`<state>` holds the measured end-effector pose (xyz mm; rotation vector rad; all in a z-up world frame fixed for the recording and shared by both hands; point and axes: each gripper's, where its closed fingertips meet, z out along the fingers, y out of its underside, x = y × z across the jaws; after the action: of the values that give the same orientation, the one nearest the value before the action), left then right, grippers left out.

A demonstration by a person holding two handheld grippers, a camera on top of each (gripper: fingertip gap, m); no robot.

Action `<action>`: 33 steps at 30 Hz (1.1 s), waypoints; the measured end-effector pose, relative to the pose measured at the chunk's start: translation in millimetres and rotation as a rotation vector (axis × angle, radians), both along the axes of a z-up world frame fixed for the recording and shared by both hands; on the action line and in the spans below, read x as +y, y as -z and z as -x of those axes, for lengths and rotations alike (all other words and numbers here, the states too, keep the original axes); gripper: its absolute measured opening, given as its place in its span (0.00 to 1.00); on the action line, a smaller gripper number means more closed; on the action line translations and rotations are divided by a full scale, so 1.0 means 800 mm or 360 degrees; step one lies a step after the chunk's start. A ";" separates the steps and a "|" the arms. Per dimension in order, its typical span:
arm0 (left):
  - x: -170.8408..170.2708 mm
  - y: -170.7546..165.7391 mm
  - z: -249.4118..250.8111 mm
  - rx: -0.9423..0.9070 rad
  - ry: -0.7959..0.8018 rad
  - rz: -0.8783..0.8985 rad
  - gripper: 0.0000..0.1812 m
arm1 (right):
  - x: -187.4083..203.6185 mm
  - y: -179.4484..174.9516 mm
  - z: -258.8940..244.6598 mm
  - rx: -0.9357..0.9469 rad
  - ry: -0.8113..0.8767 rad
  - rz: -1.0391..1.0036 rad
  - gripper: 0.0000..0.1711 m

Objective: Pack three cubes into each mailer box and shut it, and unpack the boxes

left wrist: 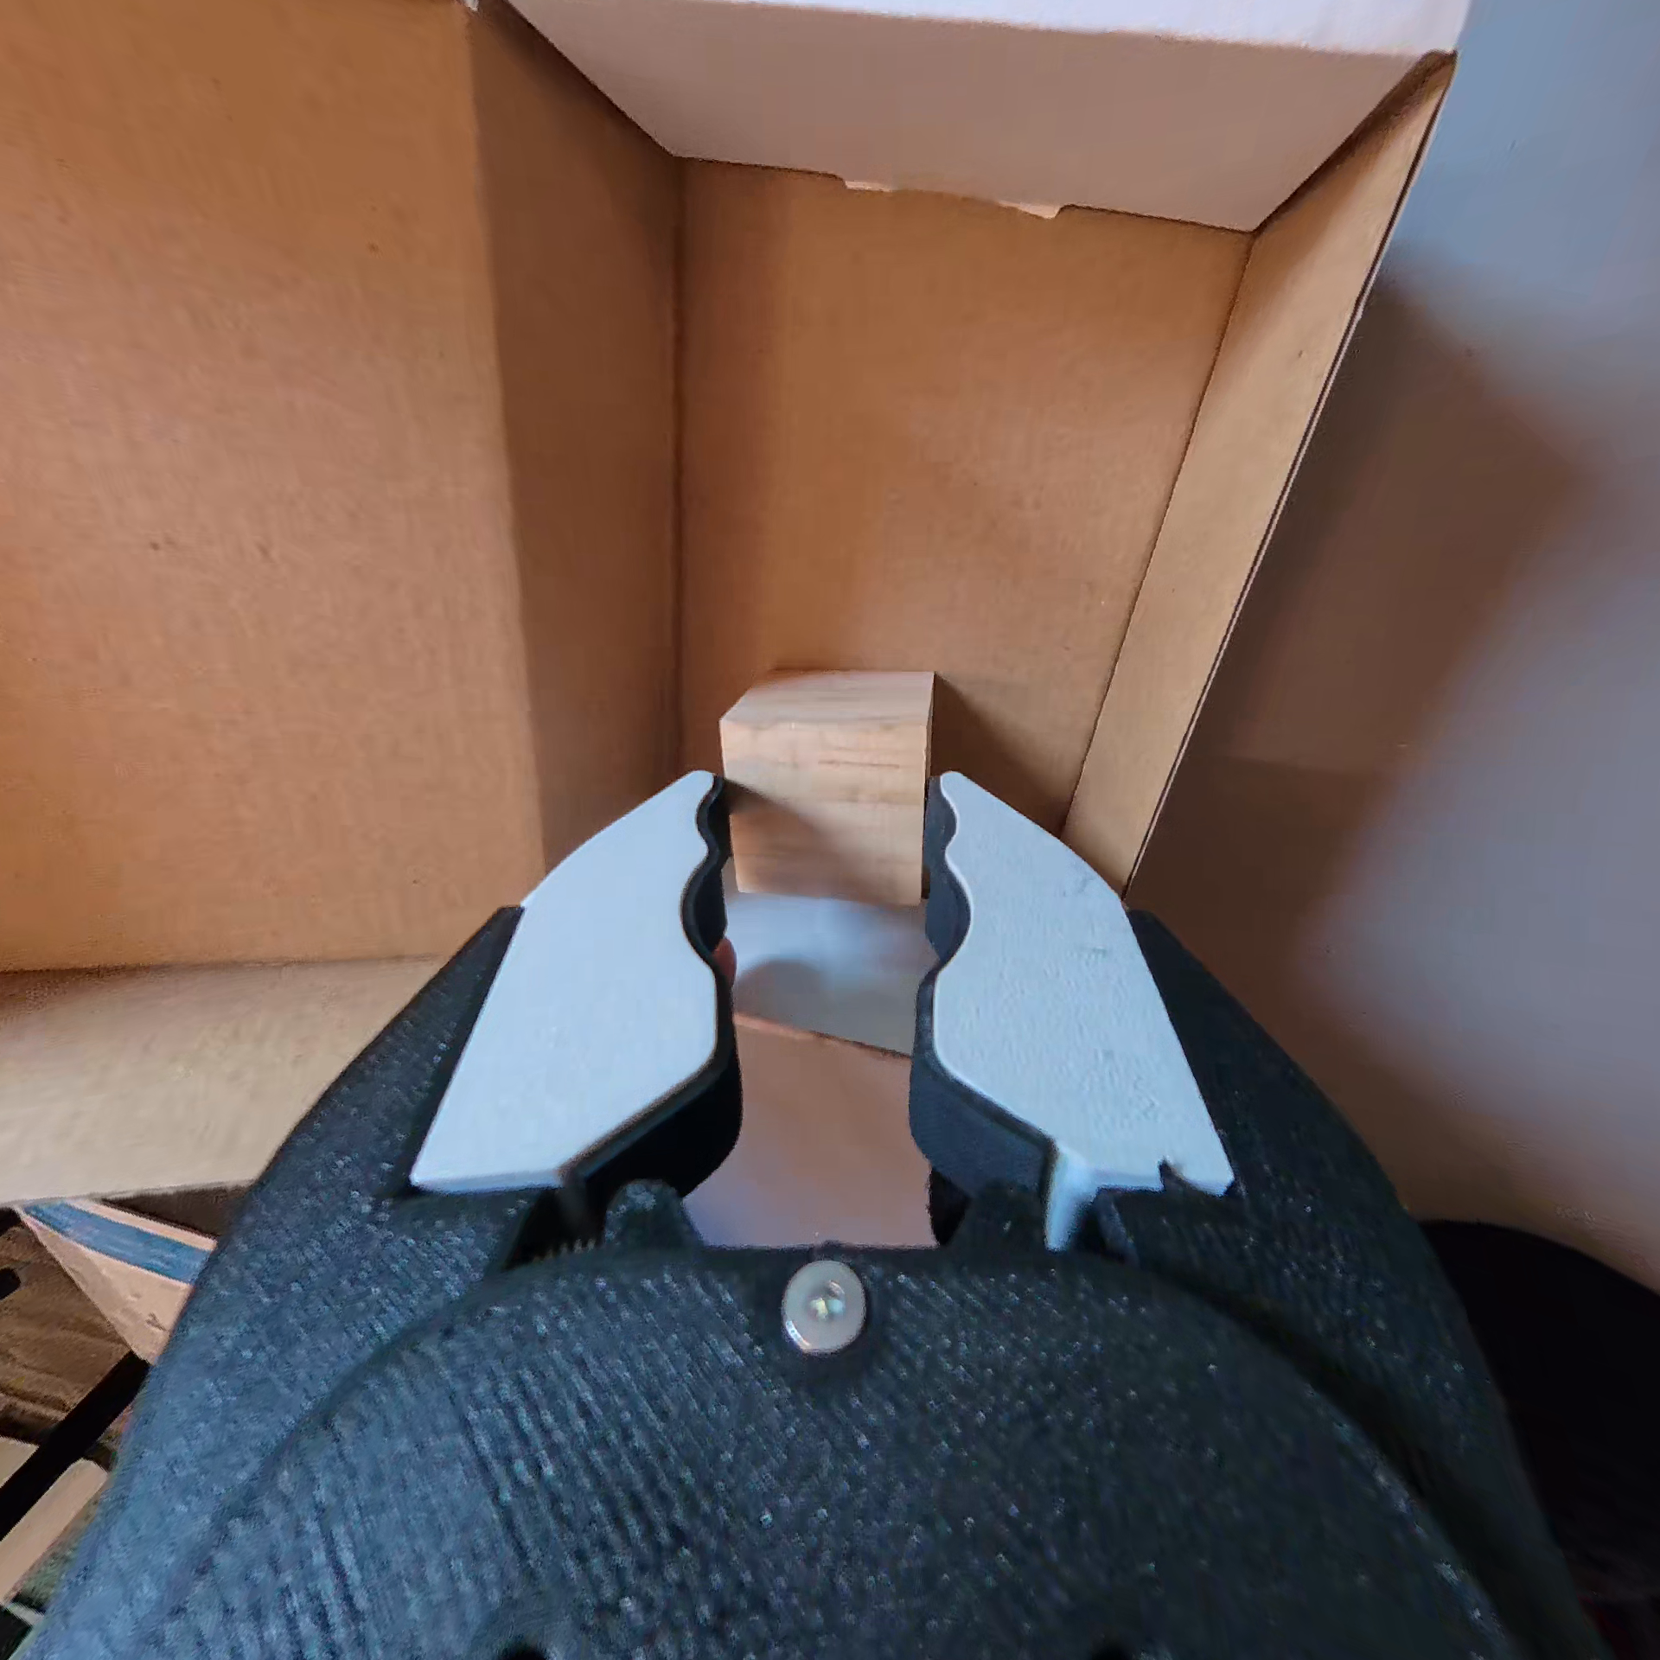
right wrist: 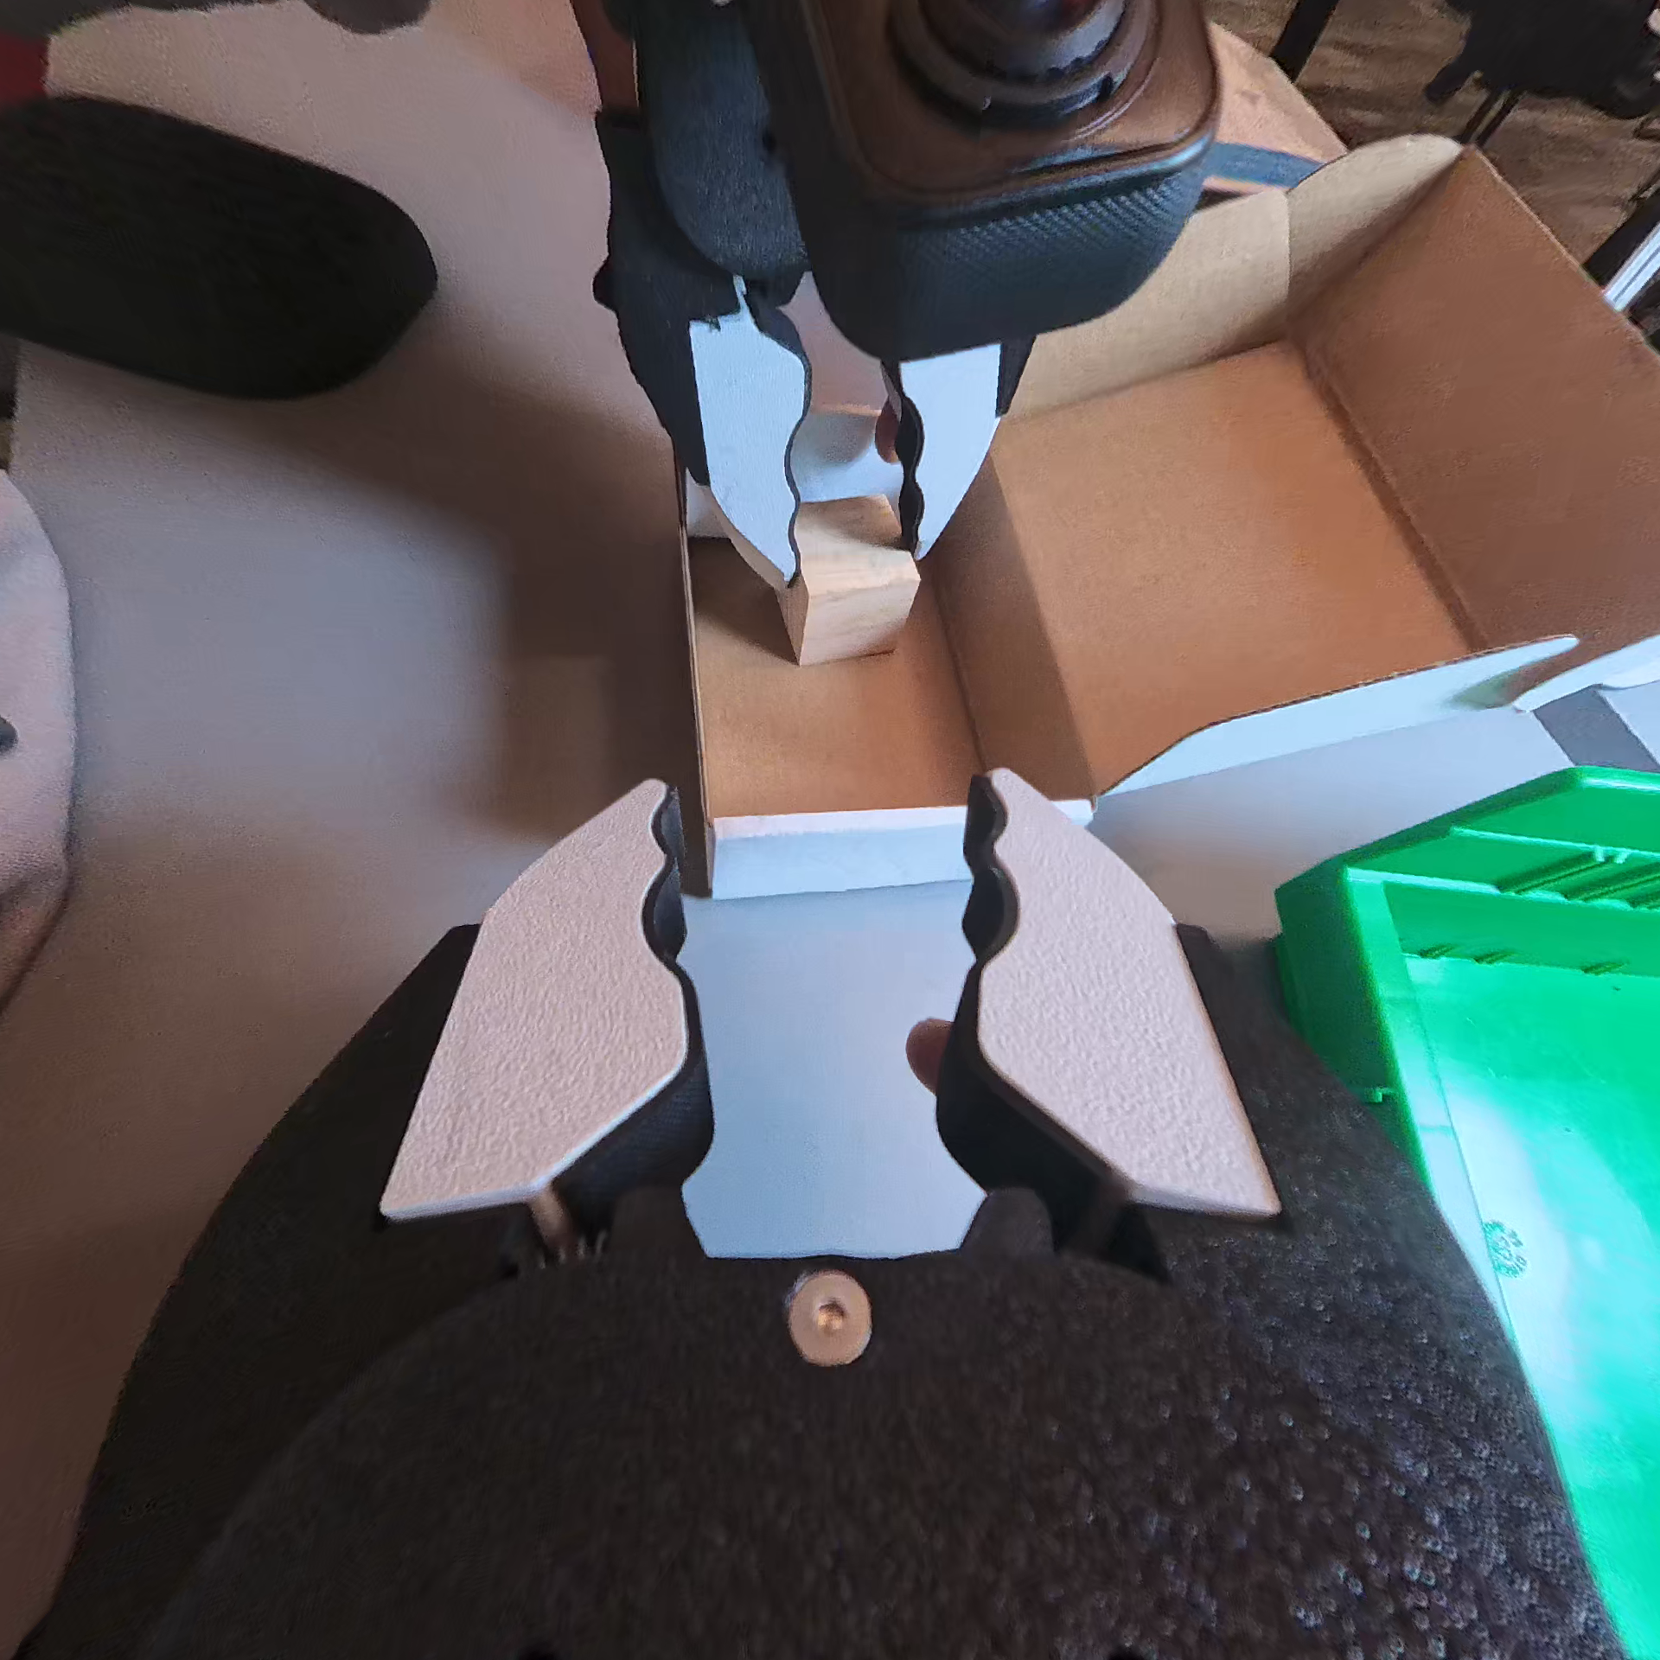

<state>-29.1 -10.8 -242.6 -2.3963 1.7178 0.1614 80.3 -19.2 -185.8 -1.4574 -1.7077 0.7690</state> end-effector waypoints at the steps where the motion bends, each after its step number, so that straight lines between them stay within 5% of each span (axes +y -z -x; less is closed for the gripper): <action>1: 0.000 -0.001 0.001 -0.0007 -0.0004 -0.0015 0.24 | 0.000 -0.001 0.000 0.0009 -0.0002 0.0008 0.35; 5: -0.008 -0.023 -0.003 -0.0118 0.0023 -0.0077 0.28 | 0.002 -0.001 0.000 0.0012 0.0010 -0.0006 0.35; 11: -0.058 -0.033 -0.008 -0.0295 0.0087 0.0070 0.21 | 0.000 -0.001 0.001 0.0019 -0.0007 0.0016 0.35; 16: -0.067 -0.019 -0.016 -0.0345 0.0047 -0.0005 0.01 | 0.000 0.001 0.002 0.0011 -0.0006 0.0005 0.34; 21: -0.067 -0.020 -0.023 -0.0329 0.0068 -0.0125 0.01 | 0.004 0.002 0.001 0.0012 0.0009 0.0016 0.34; 25: -0.068 -0.040 -0.016 -0.0440 0.0020 -0.0133 0.12 | 0.010 -0.005 -0.001 0.0047 0.0053 -0.0021 0.34; 29: -0.039 -0.095 0.046 -0.0529 -0.0209 -0.0370 0.16 | 0.022 -0.020 -0.010 0.0113 0.0181 -0.0069 0.34; 33: 0.003 -0.133 0.178 -0.0522 -0.0659 -0.0544 0.21 | 0.029 -0.026 -0.017 0.0161 0.0258 -0.0078 0.34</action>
<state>-171.8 -8.1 -136.3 -2.3246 0.9571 0.1005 94.2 4.4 -165.1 -1.4775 -1.5024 0.6970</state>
